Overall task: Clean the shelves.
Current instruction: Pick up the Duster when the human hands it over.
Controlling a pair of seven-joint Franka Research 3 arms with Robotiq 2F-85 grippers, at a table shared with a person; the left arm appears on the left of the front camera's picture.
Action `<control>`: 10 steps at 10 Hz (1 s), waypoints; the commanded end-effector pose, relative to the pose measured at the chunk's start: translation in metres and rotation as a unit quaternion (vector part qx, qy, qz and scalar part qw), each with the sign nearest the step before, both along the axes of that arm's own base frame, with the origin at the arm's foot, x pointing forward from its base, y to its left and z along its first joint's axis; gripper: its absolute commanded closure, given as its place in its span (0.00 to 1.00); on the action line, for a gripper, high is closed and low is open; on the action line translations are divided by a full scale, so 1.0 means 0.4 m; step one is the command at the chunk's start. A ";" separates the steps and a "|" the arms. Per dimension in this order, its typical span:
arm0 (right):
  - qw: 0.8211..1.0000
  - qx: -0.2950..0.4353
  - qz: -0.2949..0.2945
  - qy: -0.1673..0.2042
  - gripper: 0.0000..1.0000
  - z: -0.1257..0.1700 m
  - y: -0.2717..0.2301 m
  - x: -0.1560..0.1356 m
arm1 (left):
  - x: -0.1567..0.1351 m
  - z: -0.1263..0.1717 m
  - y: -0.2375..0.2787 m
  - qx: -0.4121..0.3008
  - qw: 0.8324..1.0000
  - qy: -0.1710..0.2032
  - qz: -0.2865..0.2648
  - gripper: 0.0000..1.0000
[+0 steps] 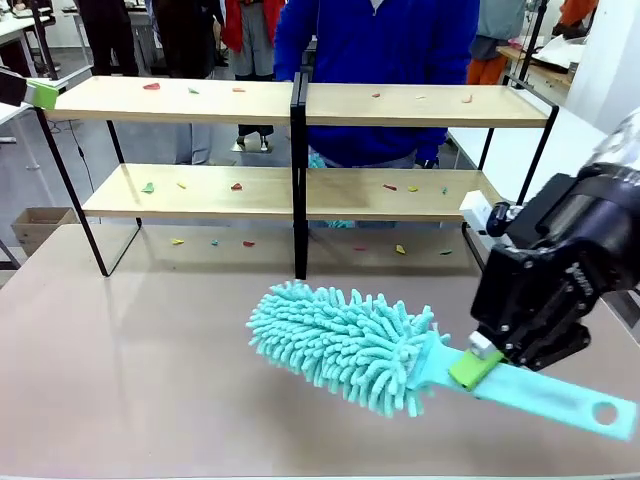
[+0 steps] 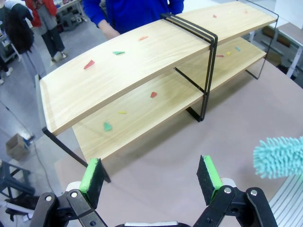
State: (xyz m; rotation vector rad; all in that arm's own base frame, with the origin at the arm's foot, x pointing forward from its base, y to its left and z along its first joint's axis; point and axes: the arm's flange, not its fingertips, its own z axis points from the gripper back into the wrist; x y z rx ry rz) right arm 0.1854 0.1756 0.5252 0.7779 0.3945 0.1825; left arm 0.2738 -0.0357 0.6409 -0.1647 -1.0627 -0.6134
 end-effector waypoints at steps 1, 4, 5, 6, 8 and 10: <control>0.999 -0.051 -0.004 0.002 0.88 -0.062 0.063 0.138 | 0.000 -0.002 0.001 0.002 1.000 0.000 0.001 0.00; 0.998 -0.068 -0.001 -0.012 0.88 -0.150 0.169 0.309 | 0.000 -0.002 0.001 0.002 1.000 0.000 0.001 0.00; 0.999 -0.049 0.006 -0.011 0.88 -0.159 0.171 0.316 | 0.000 -0.002 0.001 0.002 1.000 0.000 0.001 0.00; 0.999 -0.030 0.013 0.030 0.88 -0.161 0.149 0.320 | 0.000 -0.002 0.001 0.002 1.000 0.000 0.001 0.00; 0.999 -0.053 -0.004 0.007 0.88 -0.197 0.177 0.320 | 0.000 -0.002 0.001 0.002 1.000 0.000 0.001 0.00; 0.994 0.101 0.038 -0.008 0.88 -0.064 -0.035 0.226 | 0.000 -0.002 0.001 0.002 1.000 0.000 0.001 0.00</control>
